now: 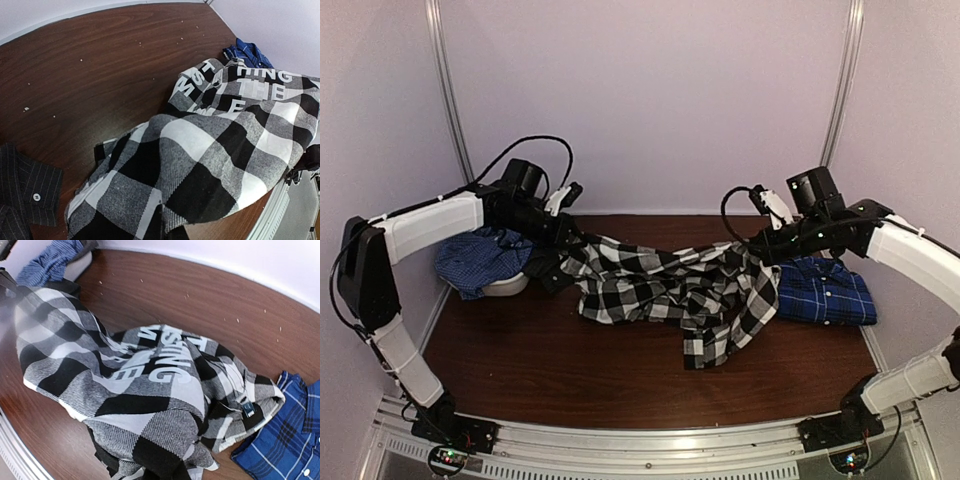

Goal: Fold and stack the long sleeve shirts
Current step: Pick up the crumpled shirt from the center of the board.

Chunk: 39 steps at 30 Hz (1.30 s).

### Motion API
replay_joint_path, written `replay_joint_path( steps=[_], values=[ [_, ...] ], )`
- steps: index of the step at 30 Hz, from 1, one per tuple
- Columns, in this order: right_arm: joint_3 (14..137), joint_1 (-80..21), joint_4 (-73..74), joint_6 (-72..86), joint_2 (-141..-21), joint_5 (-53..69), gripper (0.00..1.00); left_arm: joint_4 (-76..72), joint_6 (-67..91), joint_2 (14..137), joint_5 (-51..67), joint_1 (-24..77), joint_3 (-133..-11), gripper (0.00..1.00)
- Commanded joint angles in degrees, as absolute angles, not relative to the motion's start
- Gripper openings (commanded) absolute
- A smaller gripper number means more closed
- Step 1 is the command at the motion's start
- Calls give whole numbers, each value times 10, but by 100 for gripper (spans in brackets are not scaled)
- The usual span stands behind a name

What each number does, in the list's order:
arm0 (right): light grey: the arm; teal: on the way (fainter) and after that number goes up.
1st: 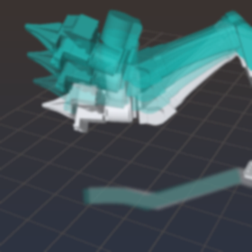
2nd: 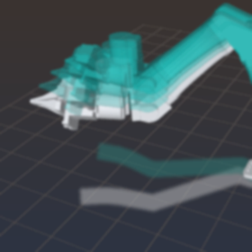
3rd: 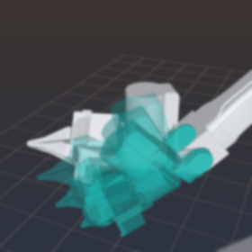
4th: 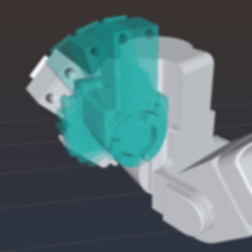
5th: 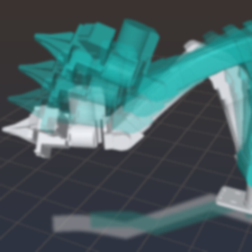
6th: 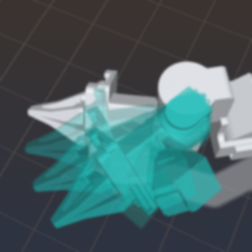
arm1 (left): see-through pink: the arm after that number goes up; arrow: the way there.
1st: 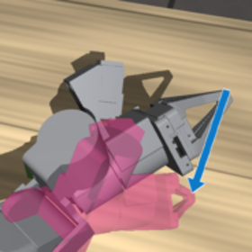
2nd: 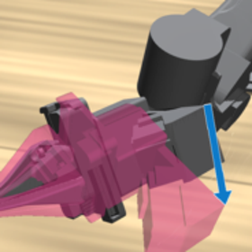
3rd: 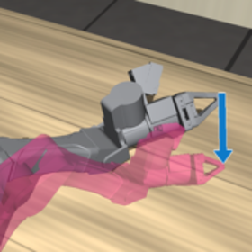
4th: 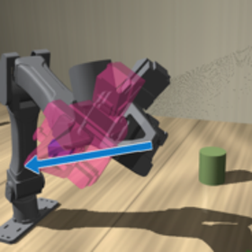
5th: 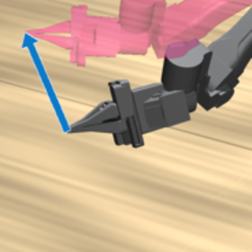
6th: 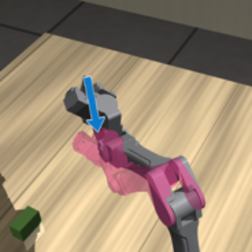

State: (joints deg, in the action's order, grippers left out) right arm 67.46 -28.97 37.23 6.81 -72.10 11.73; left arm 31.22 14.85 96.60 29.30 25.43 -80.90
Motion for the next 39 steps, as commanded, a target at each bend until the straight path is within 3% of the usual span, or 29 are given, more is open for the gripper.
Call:
replay_joint_path(
  steps=[1, 3, 12, 19, 27, 39],
  values=[
    [667, -285, 422, 89, -757, 63, 0, 279, 154, 1026, 290, 261, -826, 0],
    [671, -279, 410, 97, -771, 64, 0, 276, 164, 1053, 247, 261, -847, 1],
    [734, -232, 350, 130, -913, 103, 0, 275, 199, 1184, 72, 261, -986, 41],
    [766, -207, 316, 141, -998, 113, 0, 194, 183, 1097, 77, 267, -893, 62],
    [767, -199, 309, 131, -1024, 129, 0, 85, 72, 989, 90, 335, -724, 68],
    [763, -198, 322, 120, -984, 159, 0, 121, -45, 1105, 76, 361, -830, 68]
  ],
)
